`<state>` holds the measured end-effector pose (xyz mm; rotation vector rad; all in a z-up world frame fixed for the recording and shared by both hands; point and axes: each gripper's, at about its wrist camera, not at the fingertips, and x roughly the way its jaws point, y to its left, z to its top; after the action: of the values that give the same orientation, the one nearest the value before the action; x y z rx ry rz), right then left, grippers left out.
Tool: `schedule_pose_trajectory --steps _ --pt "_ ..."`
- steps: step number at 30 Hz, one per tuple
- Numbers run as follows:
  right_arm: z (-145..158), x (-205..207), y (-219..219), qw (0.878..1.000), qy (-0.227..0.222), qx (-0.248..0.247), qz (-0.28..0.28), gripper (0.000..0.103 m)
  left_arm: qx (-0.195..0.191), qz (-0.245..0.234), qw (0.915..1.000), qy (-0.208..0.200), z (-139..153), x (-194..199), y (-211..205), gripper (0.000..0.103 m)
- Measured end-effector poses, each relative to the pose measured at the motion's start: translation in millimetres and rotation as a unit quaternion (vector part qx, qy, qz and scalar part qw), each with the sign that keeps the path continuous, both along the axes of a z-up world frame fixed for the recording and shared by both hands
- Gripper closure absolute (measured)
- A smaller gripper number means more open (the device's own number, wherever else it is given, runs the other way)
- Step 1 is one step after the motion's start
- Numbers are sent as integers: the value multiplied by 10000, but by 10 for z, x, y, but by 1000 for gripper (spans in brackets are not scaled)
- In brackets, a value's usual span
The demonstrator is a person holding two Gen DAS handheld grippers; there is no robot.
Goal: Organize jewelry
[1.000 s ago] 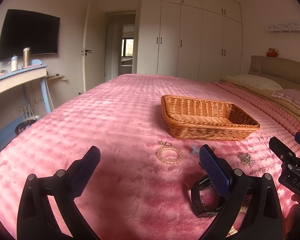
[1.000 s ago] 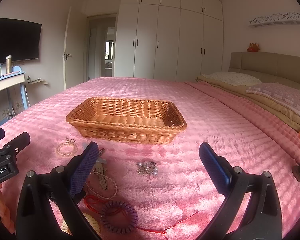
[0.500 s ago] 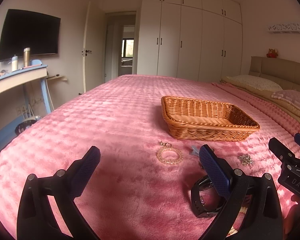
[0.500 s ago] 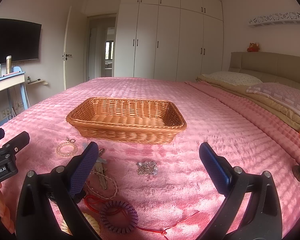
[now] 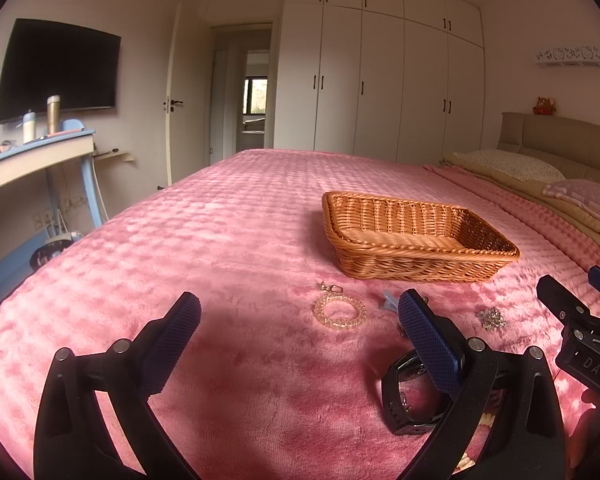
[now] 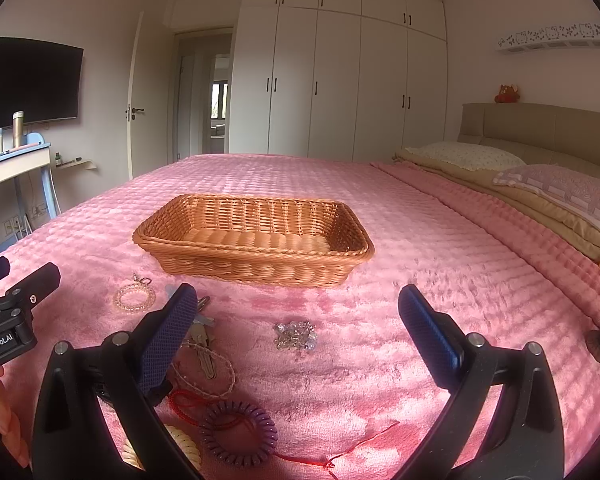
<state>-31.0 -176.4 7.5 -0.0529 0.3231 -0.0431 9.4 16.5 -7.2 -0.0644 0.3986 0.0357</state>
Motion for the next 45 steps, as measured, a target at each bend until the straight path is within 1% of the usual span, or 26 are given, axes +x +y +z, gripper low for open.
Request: schedule_pose_trajectory --steps 25,28,33,34,36,38,42,44,45 --pt "-10 3 -1 10000 7 -12 -9 6 -8 -31 10000 31 -8 14 -5 7" --pt "-8 37 -60 9998 109 136 -24 6 -69 -85 9999 64 -16 33 8 7" --pt "-56 136 -268 9972 455 596 -47 8 -261 -229 9993 171 -46 64 63 7" --pt "-71 145 -303 9964 524 662 -37 10 -280 -258 9990 229 -60 74 71 8" --pt "-108 138 -330 9954 653 700 44 17 -339 -392 9978 412 -108 91 82 12" --pt "-153 87 -331 9948 753 678 87 24 -467 -560 9953 631 -170 91 107 19" --pt "-237 -65 -292 9927 1034 565 263 33 -785 -914 9883 930 -267 -4 177 19" --pt "-301 -119 -240 9908 1214 447 391 43 -873 -966 9857 1071 -314 -38 194 21" --pt "-317 -128 -214 9901 1281 387 412 45 -907 -980 9844 1144 -334 -40 201 21"
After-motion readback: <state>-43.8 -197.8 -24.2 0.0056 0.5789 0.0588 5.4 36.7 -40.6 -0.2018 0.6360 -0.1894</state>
